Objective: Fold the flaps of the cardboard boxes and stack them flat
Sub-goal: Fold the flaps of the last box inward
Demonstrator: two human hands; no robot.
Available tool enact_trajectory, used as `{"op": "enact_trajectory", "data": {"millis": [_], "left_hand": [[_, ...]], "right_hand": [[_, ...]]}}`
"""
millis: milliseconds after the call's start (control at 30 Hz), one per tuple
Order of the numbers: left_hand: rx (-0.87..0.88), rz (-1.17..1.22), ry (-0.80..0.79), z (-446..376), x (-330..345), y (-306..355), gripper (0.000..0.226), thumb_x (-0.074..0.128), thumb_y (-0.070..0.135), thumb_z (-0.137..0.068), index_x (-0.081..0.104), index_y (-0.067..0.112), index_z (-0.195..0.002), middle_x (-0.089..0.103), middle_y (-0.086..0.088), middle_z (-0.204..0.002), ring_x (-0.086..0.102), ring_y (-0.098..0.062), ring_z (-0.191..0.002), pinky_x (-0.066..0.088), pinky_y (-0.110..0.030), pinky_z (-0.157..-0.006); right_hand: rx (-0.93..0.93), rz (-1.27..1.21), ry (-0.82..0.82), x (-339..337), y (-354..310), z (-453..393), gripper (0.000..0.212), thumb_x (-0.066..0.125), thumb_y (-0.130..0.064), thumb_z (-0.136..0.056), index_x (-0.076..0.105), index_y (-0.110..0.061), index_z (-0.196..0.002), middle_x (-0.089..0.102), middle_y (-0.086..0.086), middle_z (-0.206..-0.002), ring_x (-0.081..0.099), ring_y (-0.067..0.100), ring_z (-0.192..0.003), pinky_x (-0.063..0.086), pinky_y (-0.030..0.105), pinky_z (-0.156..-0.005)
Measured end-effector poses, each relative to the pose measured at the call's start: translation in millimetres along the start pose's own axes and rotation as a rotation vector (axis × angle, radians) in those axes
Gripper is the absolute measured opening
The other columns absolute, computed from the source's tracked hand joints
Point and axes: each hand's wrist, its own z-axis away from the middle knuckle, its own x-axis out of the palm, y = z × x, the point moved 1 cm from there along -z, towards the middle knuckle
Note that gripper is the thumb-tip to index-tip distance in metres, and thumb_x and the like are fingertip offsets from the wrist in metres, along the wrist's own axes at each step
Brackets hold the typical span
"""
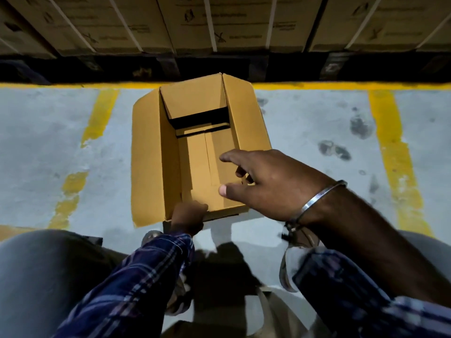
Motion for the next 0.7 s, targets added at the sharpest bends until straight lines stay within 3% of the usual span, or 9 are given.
{"op": "enact_trajectory", "data": {"millis": [233,333,433,533,700], "left_hand": [[0.066,0.017,0.022,9.1,-12.1,26.8,0.036,0.060,0.025,-0.095,0.052,0.023,-0.130,0.065,-0.008,-0.120,0.066,-0.032,-0.107,0.046,-0.038,-0.074],[0.153,0.088,-0.004,21.1,-18.3,64.2,0.038,0.057,0.034,-0.097,0.050,0.021,-0.132,0.062,-0.011,-0.122,0.063,-0.035,-0.109,0.050,-0.043,-0.084],[0.210,0.187,-0.024,42.3,-5.7,101.7,0.034,0.057,0.040,-0.098,0.056,0.018,-0.124,0.065,-0.014,-0.117,0.066,-0.038,-0.103,0.051,-0.044,-0.081],[0.218,0.224,-0.083,58.2,19.3,117.4,0.035,0.050,0.038,-0.101,0.053,0.015,-0.128,0.062,-0.016,-0.120,0.065,-0.040,-0.105,0.050,-0.046,-0.082],[0.092,0.794,-0.327,38.8,10.2,84.1,0.082,0.042,0.092,-0.074,0.067,0.022,-0.109,0.069,-0.004,-0.117,0.063,-0.023,-0.100,0.051,-0.038,-0.092]], "right_hand": [[0.001,-0.008,0.033,-0.2,1.9,-6.9,0.050,0.051,-0.046,-0.103,0.040,-0.034,-0.151,0.058,0.001,-0.137,0.057,0.023,-0.116,0.050,0.042,-0.098],[-0.007,-0.013,0.035,2.8,-0.8,-8.7,0.048,0.051,-0.041,-0.104,0.042,-0.033,-0.150,0.056,0.004,-0.141,0.056,0.026,-0.121,0.049,0.041,-0.100],[0.008,-0.008,0.034,3.0,-0.7,-7.7,0.048,0.052,-0.040,-0.104,0.043,-0.032,-0.151,0.054,0.004,-0.147,0.052,0.026,-0.130,0.045,0.037,-0.102],[0.029,-0.008,0.038,1.2,0.1,-1.7,0.049,0.053,-0.041,-0.103,0.044,-0.032,-0.151,0.056,0.002,-0.144,0.055,0.024,-0.127,0.045,0.034,-0.099],[0.008,-0.018,0.051,2.6,-2.7,0.7,0.050,0.055,-0.040,-0.103,0.044,-0.032,-0.151,0.060,0.001,-0.139,0.057,0.021,-0.120,0.044,0.030,-0.091]]}}
